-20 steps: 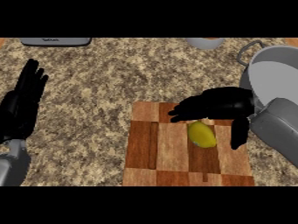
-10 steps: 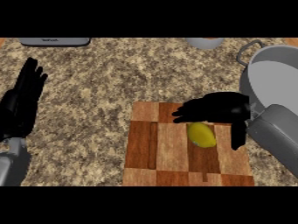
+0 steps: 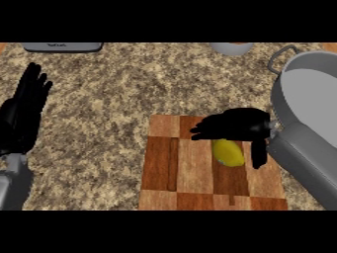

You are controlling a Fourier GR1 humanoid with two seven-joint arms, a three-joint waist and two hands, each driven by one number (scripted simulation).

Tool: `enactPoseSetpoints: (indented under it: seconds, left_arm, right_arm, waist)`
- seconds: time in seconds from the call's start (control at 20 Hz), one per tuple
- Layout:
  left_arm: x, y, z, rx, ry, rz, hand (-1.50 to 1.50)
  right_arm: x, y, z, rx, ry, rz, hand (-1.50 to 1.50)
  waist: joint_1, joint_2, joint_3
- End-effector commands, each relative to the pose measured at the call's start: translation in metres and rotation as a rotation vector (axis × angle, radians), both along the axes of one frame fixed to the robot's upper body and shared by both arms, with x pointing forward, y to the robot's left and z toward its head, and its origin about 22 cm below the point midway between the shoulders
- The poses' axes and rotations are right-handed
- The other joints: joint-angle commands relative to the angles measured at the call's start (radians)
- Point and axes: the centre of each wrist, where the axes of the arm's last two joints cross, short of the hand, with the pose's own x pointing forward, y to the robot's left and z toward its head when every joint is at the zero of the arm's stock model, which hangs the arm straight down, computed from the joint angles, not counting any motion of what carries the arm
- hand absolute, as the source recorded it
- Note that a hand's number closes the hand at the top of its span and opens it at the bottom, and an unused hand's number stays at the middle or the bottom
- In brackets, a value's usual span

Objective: Pick the lemon from the cutting board and place it in the pot

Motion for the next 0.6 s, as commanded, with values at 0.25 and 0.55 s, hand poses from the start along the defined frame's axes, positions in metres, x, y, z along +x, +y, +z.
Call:
enactPoseSetpoints:
  seconds: [0.25, 0.55]
  left_arm:
    - [-0.002, -0.009, -0.001, -0.003, 0.012, 0.006, 0.0]
    - [0.002, -0.004, -0.018, 0.019, 0.003, 0.014, 0.0]
  right_arm:
    - [0.01, 0.017, -0.019, -0.031, 0.048, 0.043, -1.5]
    - [0.001, 0.02, -0.039, 0.012, -0.032, 0.17, 1.5]
  waist:
    - [0.002, 0.0, 0.0]
    - [0.0, 0.001, 0.0]
